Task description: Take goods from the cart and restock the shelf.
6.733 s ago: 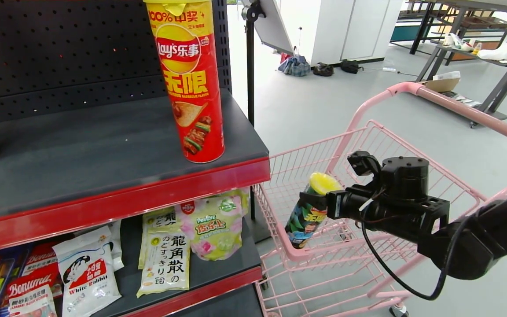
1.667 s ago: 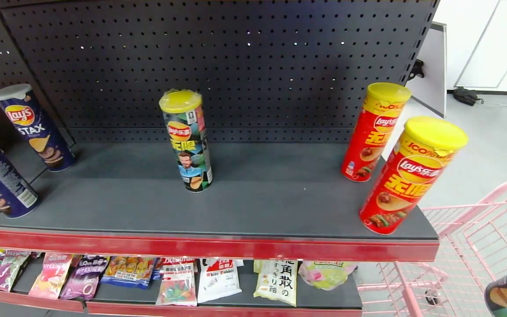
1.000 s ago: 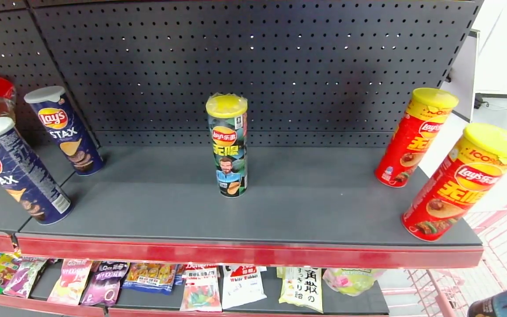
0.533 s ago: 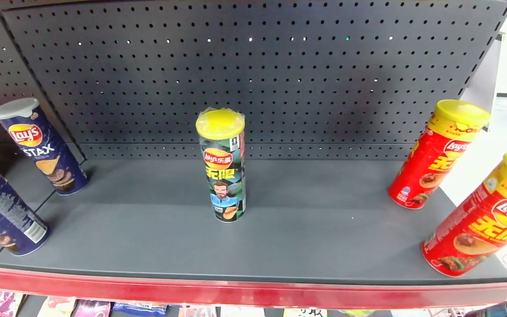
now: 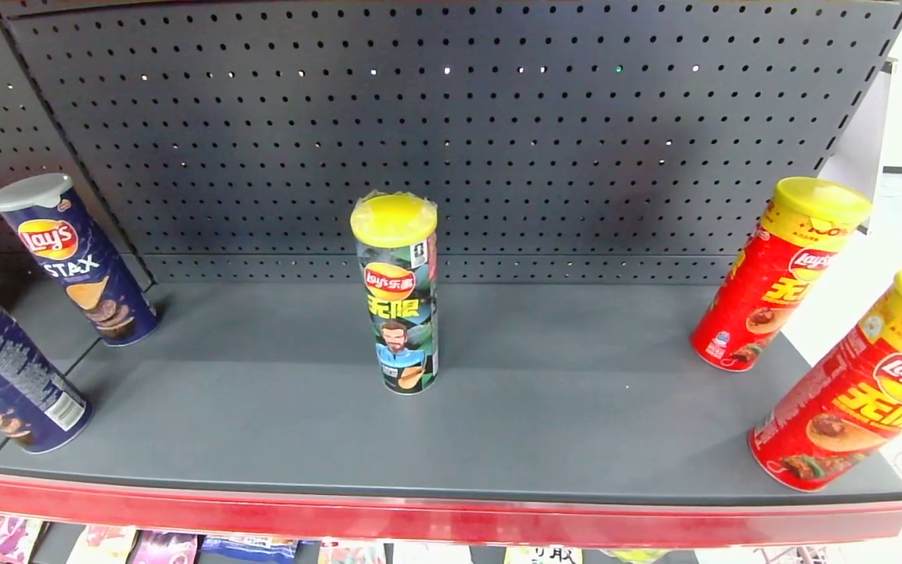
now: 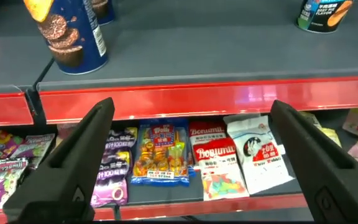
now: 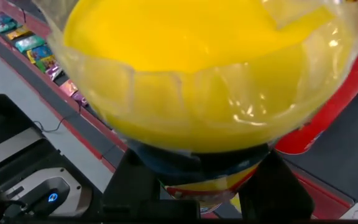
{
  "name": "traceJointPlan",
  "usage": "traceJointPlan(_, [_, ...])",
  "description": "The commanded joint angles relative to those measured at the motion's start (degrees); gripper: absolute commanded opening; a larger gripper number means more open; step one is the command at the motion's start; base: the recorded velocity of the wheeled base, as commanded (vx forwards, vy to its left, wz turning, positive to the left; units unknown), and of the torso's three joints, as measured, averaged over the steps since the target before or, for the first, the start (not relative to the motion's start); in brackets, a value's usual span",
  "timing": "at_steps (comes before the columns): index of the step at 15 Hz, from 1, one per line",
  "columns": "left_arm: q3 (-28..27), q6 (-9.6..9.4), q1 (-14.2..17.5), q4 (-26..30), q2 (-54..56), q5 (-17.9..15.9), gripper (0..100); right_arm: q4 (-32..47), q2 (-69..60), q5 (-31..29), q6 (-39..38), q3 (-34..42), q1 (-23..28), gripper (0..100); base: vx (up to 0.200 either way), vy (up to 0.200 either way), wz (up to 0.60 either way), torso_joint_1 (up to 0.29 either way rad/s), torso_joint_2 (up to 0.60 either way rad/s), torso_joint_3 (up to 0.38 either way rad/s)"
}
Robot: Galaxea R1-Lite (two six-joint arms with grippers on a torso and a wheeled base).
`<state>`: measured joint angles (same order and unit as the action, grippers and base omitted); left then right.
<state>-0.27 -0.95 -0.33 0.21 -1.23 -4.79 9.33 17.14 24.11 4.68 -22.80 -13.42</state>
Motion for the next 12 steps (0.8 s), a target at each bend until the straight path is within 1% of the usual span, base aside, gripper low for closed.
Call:
traceJointPlan(1, [-7.38,3.06,-1.25,-0.82,-5.01,-0.83,100,-0.10,1.14,-0.03,0.06,0.38,-0.64,0,0.000,0.000,0.00,0.000,0.00,0.000])
traceJointPlan(2, [-19.51,9.56,-2.83,-1.09,-19.16,-1.19,100,-0.10,1.84,0.06,0.06,0.21,-0.73,0,0.000,0.000,0.00,0.000,0.00,0.000])
traceJointPlan(3, [-24.08,11.50,-3.19,-1.26,-23.11,-1.98,100,-0.10,2.28,0.06,0.06,0.30,-0.73,0,0.000,0.000,0.00,0.000,0.00,0.000])
traceJointPlan(4, [-27.86,9.12,-6.88,-1.97,-29.44,-8.48,100,-0.27,2.81,-0.03,0.06,0.03,-0.73,0,0.000,0.000,0.00,0.000,0.00,0.000])
traceJointPlan(5, [-27.33,5.08,-9.34,-2.32,-31.46,-13.84,100,-0.27,3.25,-0.03,0.06,-0.14,-0.73,0,0.000,0.000,0.00,0.000,0.00,0.000])
traceJointPlan(6, [-26.63,2.80,-10.83,-2.40,-34.45,-18.06,100,-0.27,3.25,-0.03,0.06,-0.32,-0.73,0,0.000,0.000,0.00,0.000,0.00,0.000])
traceJointPlan(7, [-27.07,2.27,-11.18,-3.11,-38.41,-20.70,100,-0.36,3.60,-0.03,0.06,-0.49,-0.73,0,0.000,0.000,0.00,0.000,0.00,0.000])
traceJointPlan(8, [-28.56,-0.10,-11.80,-8.38,-48.51,-24.48,100,-0.36,3.78,-0.03,0.06,-0.76,-0.73,0,0.000,0.000,0.00,0.000,0.00,0.000])
traceJointPlan(9, [-29.53,-1.60,-12.50,-11.98,-54.58,-26.59,100,-0.36,3.87,-0.03,0.06,-0.76,-0.73,0,0.000,0.000,0.00,0.000,0.00,0.000])
traceJointPlan(10, [-30.49,-2.30,-12.59,-15.76,-59.50,-28.70,100,-0.36,3.69,-0.12,0.06,-0.67,-0.73,0,0.000,0.000,0.00,0.000,0.00,0.000])
traceJointPlan(11, [-31.37,-2.56,-12.59,-17.17,-61.87,-29.31,100,-0.36,3.69,-0.12,0.06,-0.76,-0.73,0,0.000,0.000,0.00,0.000,0.00,0.000])
traceJointPlan(12, [-35.06,-4.94,-12.68,-18.40,-67.76,-29.66,100,-0.36,3.60,-0.21,0.06,-0.76,-0.73,0,0.000,0.000,0.00,0.000,0.00,0.000])
